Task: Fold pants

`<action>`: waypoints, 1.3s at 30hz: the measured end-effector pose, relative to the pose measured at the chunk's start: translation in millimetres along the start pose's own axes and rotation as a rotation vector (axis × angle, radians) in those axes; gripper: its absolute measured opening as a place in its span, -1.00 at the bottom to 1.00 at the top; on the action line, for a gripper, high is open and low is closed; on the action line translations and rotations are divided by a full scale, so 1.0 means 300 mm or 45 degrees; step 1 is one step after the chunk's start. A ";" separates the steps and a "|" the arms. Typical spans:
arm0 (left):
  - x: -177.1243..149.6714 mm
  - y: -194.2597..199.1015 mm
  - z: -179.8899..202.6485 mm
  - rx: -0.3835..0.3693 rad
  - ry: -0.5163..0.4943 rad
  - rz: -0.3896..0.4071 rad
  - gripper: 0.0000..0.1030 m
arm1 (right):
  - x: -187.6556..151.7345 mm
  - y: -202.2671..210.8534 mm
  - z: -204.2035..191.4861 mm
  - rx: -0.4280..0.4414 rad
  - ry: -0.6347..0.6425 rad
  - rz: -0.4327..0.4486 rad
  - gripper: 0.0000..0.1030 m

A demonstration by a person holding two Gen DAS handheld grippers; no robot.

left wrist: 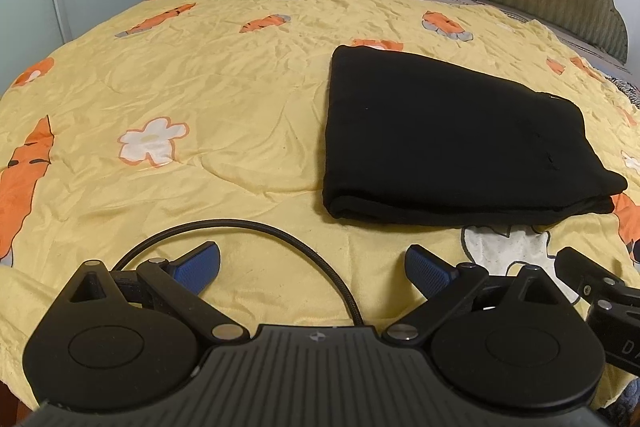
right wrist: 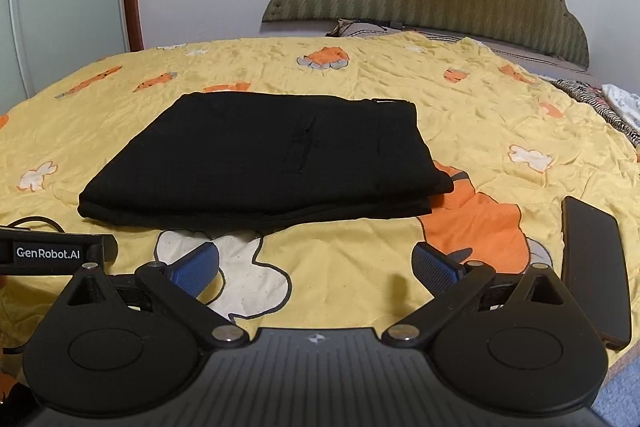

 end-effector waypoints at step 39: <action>-0.004 -0.002 -0.001 0.009 -0.015 -0.009 0.94 | -0.009 0.000 -0.039 0.049 0.030 0.004 1.00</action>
Point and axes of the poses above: each gripper's, at about its wrist camera, not at the fingertips, and y roughly against the way its jaws point, z to its right, x to its top, the point moved 8 cm from there along -y, roughly the way its jaws point, and after that the axes turned 10 degrees about y, right-handed, at the moved point
